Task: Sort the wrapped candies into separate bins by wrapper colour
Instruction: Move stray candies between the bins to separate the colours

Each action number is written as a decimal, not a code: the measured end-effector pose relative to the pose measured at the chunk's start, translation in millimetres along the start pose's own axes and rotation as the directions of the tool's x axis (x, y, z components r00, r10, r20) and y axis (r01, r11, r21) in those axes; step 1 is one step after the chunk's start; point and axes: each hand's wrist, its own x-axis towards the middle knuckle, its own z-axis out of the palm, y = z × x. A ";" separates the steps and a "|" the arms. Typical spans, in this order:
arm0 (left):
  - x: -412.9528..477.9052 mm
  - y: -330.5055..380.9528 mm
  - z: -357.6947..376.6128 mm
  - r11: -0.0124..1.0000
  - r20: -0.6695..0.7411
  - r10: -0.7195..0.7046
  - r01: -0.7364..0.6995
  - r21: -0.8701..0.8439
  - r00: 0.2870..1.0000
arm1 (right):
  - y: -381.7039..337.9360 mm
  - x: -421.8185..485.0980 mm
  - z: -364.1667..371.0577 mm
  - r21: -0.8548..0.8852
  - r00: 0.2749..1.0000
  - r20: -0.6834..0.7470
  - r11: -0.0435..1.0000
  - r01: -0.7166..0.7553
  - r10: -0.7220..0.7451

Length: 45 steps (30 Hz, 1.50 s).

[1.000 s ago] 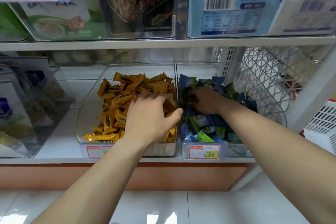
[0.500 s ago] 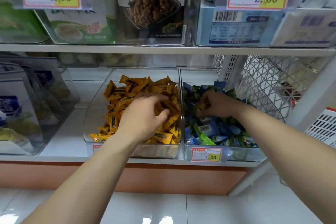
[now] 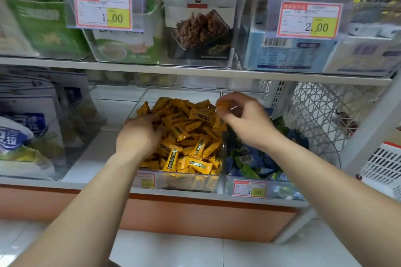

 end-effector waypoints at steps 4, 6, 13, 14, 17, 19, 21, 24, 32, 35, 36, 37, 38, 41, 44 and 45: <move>-0.1 -1.6 -1.4 0.998 -0.102 0.014 -0.020 -0.053 0.995 | -10.6 28.8 44.7 -0.378 0.970 0.242 0.918 0.116 -0.023; -1.3 0.8 -1.5 0.994 -0.159 0.064 -0.077 -0.074 0.985 | -5.3 45.6 59.1 -0.585 0.934 0.356 0.786 0.200 0.027; -2.0 -13.7 7.4 0.975 0.251 0.198 -0.217 0.052 0.947 | 24.3 90.4 92.0 -0.593 0.816 0.543 0.779 0.205 0.199; -3.8 -17.1 6.9 0.971 0.234 0.194 -0.221 0.093 0.953 | 26.3 97.2 92.7 -0.608 0.815 0.541 0.766 0.209 0.206; -8.5 -24.8 2.3 0.970 0.158 0.176 -0.198 0.138 0.972 | 33.2 110.6 92.3 -0.700 0.838 0.468 0.697 0.157 0.281; -10.6 -28.3 -0.4 0.975 0.134 0.166 -0.183 0.123 0.977 | 31.0 109.0 91.7 -0.776 0.877 0.370 0.621 0.111 0.306; -12.3 -26.5 -1.8 0.977 0.113 0.171 -0.183 0.105 0.979 | 25.0 99.5 88.3 -0.804 0.933 0.291 0.583 0.118 0.213; -14.0 -14.2 -3.2 0.980 0.024 0.190 -0.191 0.052 0.982 | 17.0 76.7 71.3 -0.651 0.962 0.261 0.751 0.115 0.079; -29.3 62.6 14.3 0.899 -0.070 0.364 -0.370 -0.236 0.929 | 50.8 -9.9 -20.0 -0.388 0.974 0.159 0.917 -0.088 0.161; -32.3 84.4 33.0 0.887 0.010 0.368 -0.348 -0.304 0.930 | 69.3 -26.0 -34.1 -0.304 0.882 0.355 0.930 -0.204 0.310; -31.7 88.5 38.2 0.897 0.051 0.350 -0.319 -0.305 0.936 | 72.4 -28.8 -34.8 -0.320 0.837 0.427 0.923 -0.213 0.341; -30.7 91.0 42.7 0.908 0.096 0.336 -0.295 -0.299 0.937 | 74.3 -30.0 -33.4 -0.361 0.785 0.497 0.911 -0.200 0.370; -29.7 92.6 46.5 0.913 0.133 0.333 -0.284 -0.292 0.933 | 75.9 -29.7 -30.2 -0.419 0.728 0.560 0.893 -0.163 0.395; -28.4 94.9 50.9 0.907 0.157 0.336 -0.274 -0.320 0.929 | 80.0 -23.8 -13.0 -0.578 0.583 0.654 0.816 -0.027 0.483; -28.8 94.6 51.3 0.895 0.134 0.329 -0.263 -0.360 0.935 | 86.9 -18.4 1.8 -0.680 0.582 0.619 0.731 0.062 0.526; -29.1 94.2 51.5 0.894 0.135 0.323 -0.255 -0.369 0.937 | 89.3 -18.3 5.0 -0.694 0.610 0.600 0.716 0.076 0.517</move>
